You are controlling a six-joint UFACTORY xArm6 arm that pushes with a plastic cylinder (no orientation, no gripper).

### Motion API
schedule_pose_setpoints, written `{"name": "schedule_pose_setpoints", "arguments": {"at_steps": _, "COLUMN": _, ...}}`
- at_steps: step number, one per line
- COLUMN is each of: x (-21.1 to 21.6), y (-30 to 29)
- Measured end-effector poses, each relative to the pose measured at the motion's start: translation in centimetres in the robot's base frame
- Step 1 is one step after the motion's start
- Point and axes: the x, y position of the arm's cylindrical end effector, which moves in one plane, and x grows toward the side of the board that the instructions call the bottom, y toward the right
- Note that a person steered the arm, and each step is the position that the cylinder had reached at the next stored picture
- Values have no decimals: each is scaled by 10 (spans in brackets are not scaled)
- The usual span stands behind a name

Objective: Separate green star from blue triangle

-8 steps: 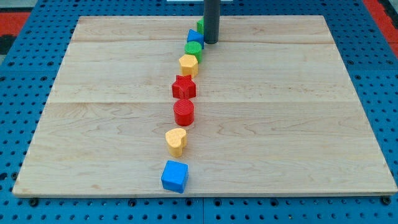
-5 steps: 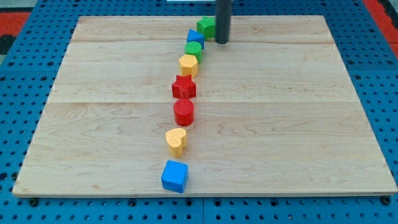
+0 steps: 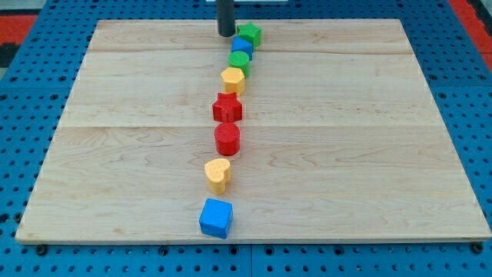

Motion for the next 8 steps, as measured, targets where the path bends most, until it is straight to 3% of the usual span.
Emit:
{"name": "schedule_pose_setpoints", "arguments": {"at_steps": 2, "x": 18, "y": 54}}
{"name": "schedule_pose_setpoints", "arguments": {"at_steps": 3, "x": -23, "y": 41}}
{"name": "schedule_pose_setpoints", "arguments": {"at_steps": 4, "x": 5, "y": 120}}
{"name": "schedule_pose_setpoints", "arguments": {"at_steps": 5, "x": 67, "y": 155}}
{"name": "schedule_pose_setpoints", "arguments": {"at_steps": 6, "x": 52, "y": 162}}
{"name": "schedule_pose_setpoints", "arguments": {"at_steps": 7, "x": 31, "y": 116}}
{"name": "schedule_pose_setpoints", "arguments": {"at_steps": 8, "x": 64, "y": 66}}
